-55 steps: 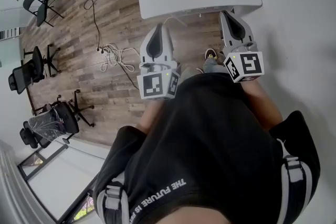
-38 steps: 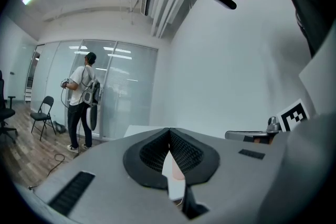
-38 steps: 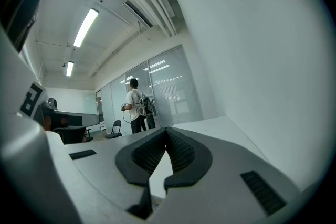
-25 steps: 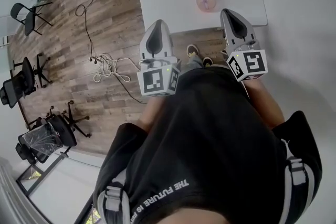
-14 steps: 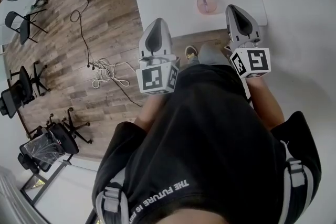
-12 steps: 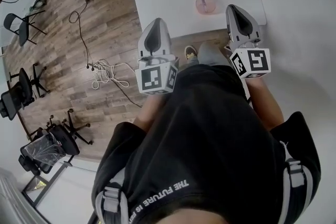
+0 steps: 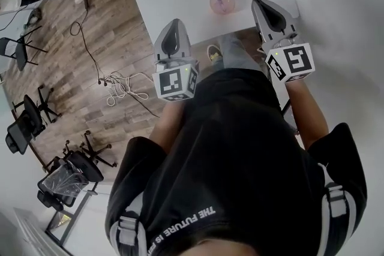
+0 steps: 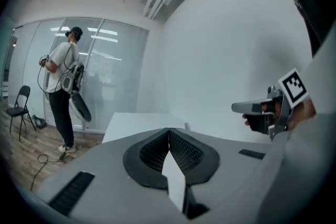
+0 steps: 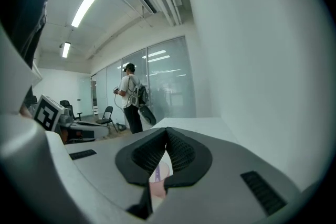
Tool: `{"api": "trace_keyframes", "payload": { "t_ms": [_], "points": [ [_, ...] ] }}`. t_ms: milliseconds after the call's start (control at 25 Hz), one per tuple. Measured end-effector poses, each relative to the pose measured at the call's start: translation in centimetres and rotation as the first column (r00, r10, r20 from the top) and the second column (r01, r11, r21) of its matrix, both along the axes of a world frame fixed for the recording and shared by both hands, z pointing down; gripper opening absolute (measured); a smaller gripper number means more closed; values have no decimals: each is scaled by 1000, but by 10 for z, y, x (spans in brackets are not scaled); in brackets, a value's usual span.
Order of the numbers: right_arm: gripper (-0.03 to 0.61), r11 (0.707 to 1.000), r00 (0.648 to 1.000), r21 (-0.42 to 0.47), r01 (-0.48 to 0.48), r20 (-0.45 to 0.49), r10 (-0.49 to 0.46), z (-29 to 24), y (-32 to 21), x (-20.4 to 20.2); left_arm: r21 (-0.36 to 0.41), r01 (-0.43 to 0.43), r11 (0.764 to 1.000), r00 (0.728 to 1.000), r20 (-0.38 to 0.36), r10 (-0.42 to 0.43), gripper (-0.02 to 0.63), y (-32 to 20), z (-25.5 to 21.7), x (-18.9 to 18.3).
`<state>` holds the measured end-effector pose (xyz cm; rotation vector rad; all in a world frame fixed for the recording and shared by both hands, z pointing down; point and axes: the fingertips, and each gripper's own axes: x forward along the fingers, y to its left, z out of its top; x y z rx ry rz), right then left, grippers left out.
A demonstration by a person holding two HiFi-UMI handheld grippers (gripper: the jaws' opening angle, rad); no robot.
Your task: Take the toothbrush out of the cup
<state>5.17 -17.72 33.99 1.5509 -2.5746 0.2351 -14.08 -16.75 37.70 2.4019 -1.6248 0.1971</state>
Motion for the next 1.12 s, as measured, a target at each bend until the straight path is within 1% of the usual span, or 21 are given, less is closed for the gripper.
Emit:
{"api": "trace_keyframes", "payload": {
  "t_ms": [80, 200, 280, 400, 520, 600, 720, 800, 880, 1120],
  "points": [
    [14, 999, 999, -38, 37, -7, -37, 4, -5, 2, -23, -6, 1000, 999, 42, 6, 18, -8, 21, 2],
    [14, 992, 995, -88, 94, -36, -98, 9, -7, 0, -61, -19, 998, 996, 84, 24, 20, -20, 60, 2],
    [15, 985, 989, -111, 131, -55, -137, 11, -7, 0, -81, -29, 996, 995, 91, 37, 18, -29, 87, 3],
    [15, 976, 980, -131, 173, -72, -183, 14, -8, 1, -75, -38, 996, 995, 88, 44, 18, -42, 110, 1],
    [16, 971, 976, -151, 186, -85, -200, 16, -11, 9, -66, -51, 996, 994, 89, 57, 18, -53, 124, 4],
    [20, 964, 974, -177, 196, -76, -212, 20, -8, 11, -70, -66, 995, 993, 94, 72, 19, -56, 134, 6],
    [77, 945, 963, -226, 238, -75, -260, 26, -3, 10, -86, -80, 993, 991, 97, 89, 19, -60, 148, 8],
    [80, 940, 955, -232, 251, -98, -279, 27, -3, 10, -95, -76, 993, 993, 79, 84, 18, -61, 153, 9],
    [80, 941, 954, -231, 247, -111, -278, 28, -6, 12, -90, -75, 993, 994, 68, 81, 18, -62, 152, 9],
    [98, 940, 960, -263, 219, -114, -256, 38, -22, 12, -79, -117, 990, 991, 56, 122, 20, -72, 149, 20]
  ]
}}
